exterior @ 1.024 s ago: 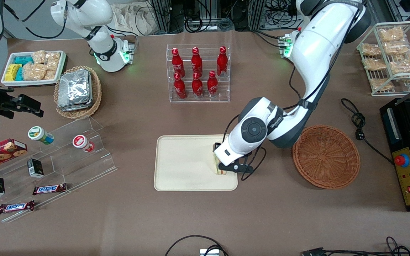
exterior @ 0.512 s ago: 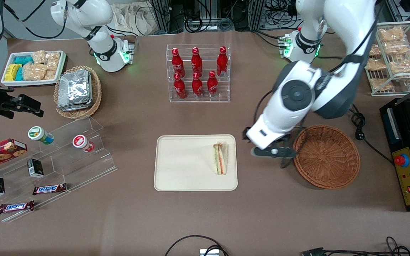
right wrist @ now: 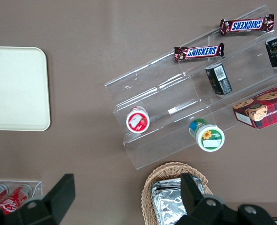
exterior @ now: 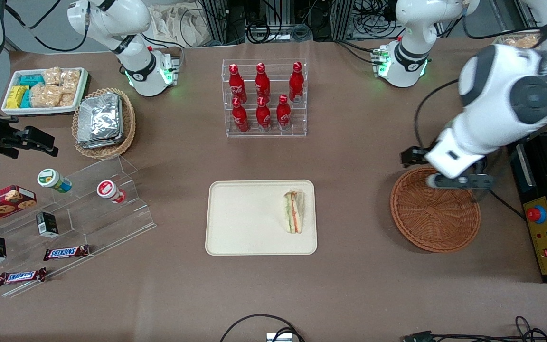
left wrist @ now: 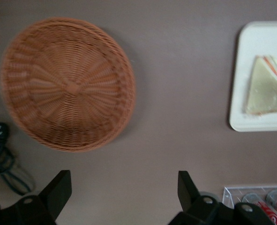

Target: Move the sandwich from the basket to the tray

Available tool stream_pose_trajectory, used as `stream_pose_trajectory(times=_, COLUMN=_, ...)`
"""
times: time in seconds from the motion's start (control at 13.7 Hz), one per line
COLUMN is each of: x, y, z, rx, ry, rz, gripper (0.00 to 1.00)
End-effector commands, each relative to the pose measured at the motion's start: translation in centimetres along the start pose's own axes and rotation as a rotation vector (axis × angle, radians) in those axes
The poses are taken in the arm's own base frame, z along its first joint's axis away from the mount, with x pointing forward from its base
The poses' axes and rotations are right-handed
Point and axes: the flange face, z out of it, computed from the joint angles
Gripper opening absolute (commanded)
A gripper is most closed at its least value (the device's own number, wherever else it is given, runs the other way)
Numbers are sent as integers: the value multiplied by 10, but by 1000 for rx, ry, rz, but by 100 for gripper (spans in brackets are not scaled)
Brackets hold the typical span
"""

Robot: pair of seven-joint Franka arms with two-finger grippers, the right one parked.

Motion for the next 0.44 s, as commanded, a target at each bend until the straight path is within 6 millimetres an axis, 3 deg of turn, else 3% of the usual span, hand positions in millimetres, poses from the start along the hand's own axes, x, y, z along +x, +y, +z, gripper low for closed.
stream_pose_trajectory(times=0.0, x=14, y=-25, z=-7, rx=56, ry=15, rz=-58, gripper=100)
stream_pose_trajectory(times=0.37, x=43, y=-47, z=-25, rx=69, ry=43, rz=-165, gripper=100)
